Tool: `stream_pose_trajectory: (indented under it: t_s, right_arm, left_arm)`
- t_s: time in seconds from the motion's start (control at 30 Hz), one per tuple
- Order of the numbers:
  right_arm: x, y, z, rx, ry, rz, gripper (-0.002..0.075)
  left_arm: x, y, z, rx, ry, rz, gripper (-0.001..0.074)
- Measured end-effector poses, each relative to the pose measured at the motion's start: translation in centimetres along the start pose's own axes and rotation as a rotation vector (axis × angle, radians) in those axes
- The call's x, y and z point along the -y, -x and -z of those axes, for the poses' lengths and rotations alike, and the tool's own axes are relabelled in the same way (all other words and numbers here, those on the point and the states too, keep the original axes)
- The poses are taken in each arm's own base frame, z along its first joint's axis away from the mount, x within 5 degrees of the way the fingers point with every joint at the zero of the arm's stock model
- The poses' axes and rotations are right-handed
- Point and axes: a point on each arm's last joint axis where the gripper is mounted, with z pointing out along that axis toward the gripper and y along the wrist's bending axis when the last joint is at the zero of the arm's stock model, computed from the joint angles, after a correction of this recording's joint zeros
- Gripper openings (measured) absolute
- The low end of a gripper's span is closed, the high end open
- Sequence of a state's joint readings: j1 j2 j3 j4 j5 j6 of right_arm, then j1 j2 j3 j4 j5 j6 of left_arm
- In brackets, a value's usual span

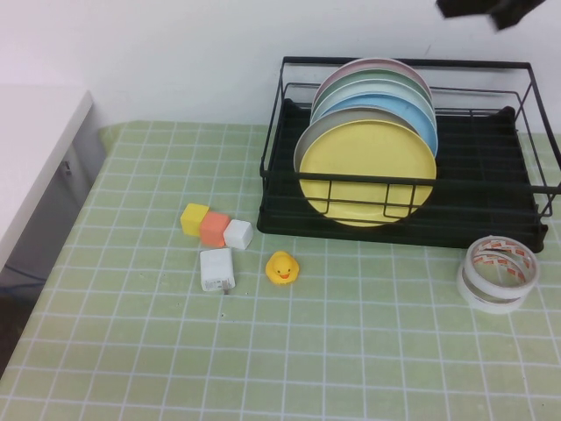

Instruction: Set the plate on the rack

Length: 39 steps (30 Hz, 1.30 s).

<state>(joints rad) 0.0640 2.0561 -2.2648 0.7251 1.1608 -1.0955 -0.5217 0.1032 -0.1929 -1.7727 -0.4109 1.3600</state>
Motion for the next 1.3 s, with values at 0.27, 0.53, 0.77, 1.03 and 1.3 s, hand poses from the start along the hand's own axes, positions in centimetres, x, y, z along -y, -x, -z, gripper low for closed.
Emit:
stream_pose_trajectory:
  t_s: [0.27,0.53,0.77,1.03,1.3]
  right_arm:
    - [-3.3,3.1,5.7,0.072,0.03,-0.051,0.0013]
    - [-9.2,3.7,11.3,0.138,-0.054,-0.054,0.0013]
    - [-17.2,1.5,16.8,0.289,-0.256,-0.031,0.0012]
    - [-26.7,-5.9,18.9,0.352,-0.36,-0.058,0.0012]
    - [-35.2,-13.3,19.3,0.406,-0.39,0.036,0.0012]
  left_arm:
    - [-0.9,-2.9,-0.2,-0.084,0.01,-0.056,-0.0001]
    - [-0.7,-2.9,-0.2,-0.089,-0.013,-0.061,-0.0001]
    - [-0.4,-3.0,-0.2,-0.096,-0.048,-0.06,-0.0001]
    - [-0.4,-3.0,-0.2,-0.096,-0.05,-0.059,-0.0001]
    - [-0.4,-3.0,-0.2,-0.097,-0.052,-0.059,-0.0001]
